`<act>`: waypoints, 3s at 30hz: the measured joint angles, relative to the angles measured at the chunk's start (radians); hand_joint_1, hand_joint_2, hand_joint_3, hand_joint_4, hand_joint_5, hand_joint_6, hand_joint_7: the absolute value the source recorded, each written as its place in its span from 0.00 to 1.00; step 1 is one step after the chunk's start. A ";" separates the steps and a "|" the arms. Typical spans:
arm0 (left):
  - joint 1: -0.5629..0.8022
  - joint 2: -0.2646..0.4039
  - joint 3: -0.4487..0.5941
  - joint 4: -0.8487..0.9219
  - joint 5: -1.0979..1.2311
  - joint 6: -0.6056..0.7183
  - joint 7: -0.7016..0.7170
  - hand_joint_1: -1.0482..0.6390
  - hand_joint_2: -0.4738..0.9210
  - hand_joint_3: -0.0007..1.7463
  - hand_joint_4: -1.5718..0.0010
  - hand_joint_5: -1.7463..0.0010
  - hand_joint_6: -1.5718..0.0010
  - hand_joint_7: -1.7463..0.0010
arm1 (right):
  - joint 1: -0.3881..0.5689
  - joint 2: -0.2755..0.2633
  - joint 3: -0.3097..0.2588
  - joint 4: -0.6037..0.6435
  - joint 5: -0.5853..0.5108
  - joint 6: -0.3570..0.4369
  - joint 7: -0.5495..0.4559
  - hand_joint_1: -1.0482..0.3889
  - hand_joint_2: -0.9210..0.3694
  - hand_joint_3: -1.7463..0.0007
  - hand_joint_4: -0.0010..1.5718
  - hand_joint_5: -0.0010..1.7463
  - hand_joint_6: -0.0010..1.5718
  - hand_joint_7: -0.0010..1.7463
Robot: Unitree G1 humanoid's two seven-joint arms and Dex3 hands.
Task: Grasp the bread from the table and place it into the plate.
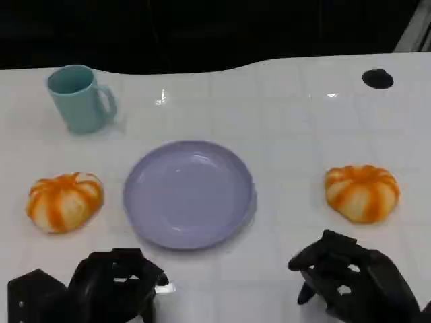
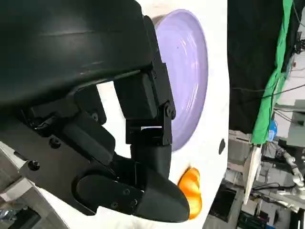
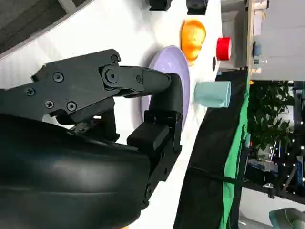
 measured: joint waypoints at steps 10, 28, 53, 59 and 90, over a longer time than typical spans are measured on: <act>0.000 0.000 0.000 0.001 0.000 -0.001 0.000 0.00 0.82 0.20 0.00 0.30 0.07 0.62 | 0.000 0.000 0.000 -0.004 0.000 0.004 0.000 0.44 0.00 0.79 0.47 0.83 0.45 0.67; 0.000 0.000 0.000 0.000 0.000 -0.001 0.000 0.00 0.82 0.20 0.00 0.30 0.07 0.62 | 0.001 0.001 0.000 -0.003 0.001 0.001 0.006 0.43 0.00 0.79 0.47 0.83 0.45 0.67; 0.001 0.000 -0.002 -0.005 0.001 -0.001 0.000 0.00 0.82 0.20 0.00 0.30 0.07 0.62 | -0.086 -0.080 -0.051 -0.028 -0.221 -0.069 -0.142 0.38 0.00 0.99 0.26 0.32 0.38 0.08; -0.007 0.000 -0.002 0.003 0.001 -0.001 0.000 0.00 0.82 0.20 0.00 0.30 0.07 0.62 | -0.141 -0.139 -0.059 -0.031 -0.412 -0.052 -0.261 0.33 0.00 0.99 0.21 0.29 0.32 0.02; -0.018 -0.002 -0.001 0.034 0.003 -0.016 0.000 0.00 0.83 0.20 0.00 0.30 0.07 0.62 | -0.357 -0.348 0.162 0.046 -1.067 0.331 -0.523 0.30 0.04 1.00 0.00 0.27 0.20 0.00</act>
